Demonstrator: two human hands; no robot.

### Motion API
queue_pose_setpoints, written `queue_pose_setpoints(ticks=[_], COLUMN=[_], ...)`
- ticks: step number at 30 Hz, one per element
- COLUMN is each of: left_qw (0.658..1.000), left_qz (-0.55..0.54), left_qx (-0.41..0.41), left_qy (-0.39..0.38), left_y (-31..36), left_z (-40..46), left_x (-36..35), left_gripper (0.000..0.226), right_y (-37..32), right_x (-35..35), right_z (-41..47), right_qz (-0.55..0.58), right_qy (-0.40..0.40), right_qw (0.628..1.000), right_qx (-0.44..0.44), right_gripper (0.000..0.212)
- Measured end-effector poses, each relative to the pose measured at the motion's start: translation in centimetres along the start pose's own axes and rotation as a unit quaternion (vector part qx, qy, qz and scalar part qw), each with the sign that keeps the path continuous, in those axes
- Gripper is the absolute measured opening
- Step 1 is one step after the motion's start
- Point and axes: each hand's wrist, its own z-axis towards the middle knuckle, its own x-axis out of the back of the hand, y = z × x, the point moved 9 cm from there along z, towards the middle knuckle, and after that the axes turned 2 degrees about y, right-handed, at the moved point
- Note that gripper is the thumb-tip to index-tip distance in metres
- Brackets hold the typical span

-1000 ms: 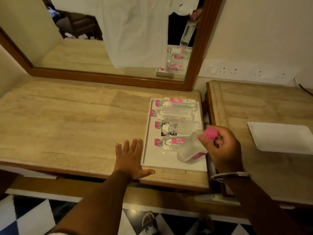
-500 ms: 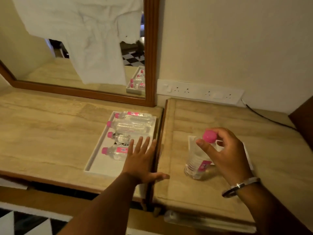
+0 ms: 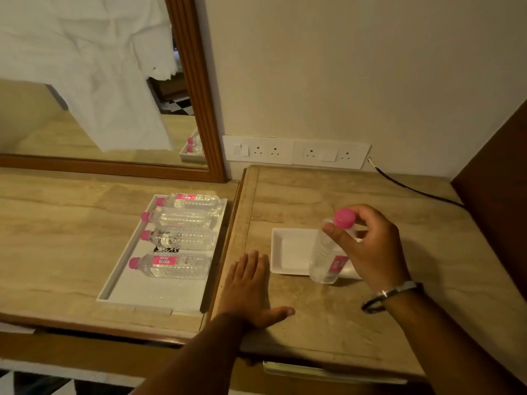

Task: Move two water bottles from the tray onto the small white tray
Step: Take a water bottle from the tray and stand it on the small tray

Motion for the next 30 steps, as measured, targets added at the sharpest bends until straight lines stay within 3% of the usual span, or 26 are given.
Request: queue_pose_setpoints(ticks=[12, 23, 27, 30], left_qw=[1.000, 1.000, 1.000, 1.000], left_qz=[0.005, 0.007, 0.011, 0.004], left_qx=[-0.006, -0.006, -0.004, -0.005], left_qy=[0.007, 0.001, -0.010, -0.015], left_y=[-0.1, -0.2, -0.1, -0.1], left_z=[0.0, 0.0, 0.0, -0.1], left_x=[0.2, 0.0, 0.1, 0.2], left_gripper=[0.132, 0.134, 0.135, 0.136], right_y=[1.9, 0.8, -0.2, -2.0], right_x=[-4.7, -5.5, -3.7, -2.6], right_z=[3.3, 3.1, 1.4, -1.5], right_qz=[-0.016, -0.008, -0.016, -0.046], right_qy=[-0.033, -0.097, -0.062, -0.024], right_qw=[0.999, 0.995, 0.998, 0.995], right_qx=[-0.005, 0.007, 0.013, 0.082], right_gripper=[0.039, 0.060, 0.066, 0.057])
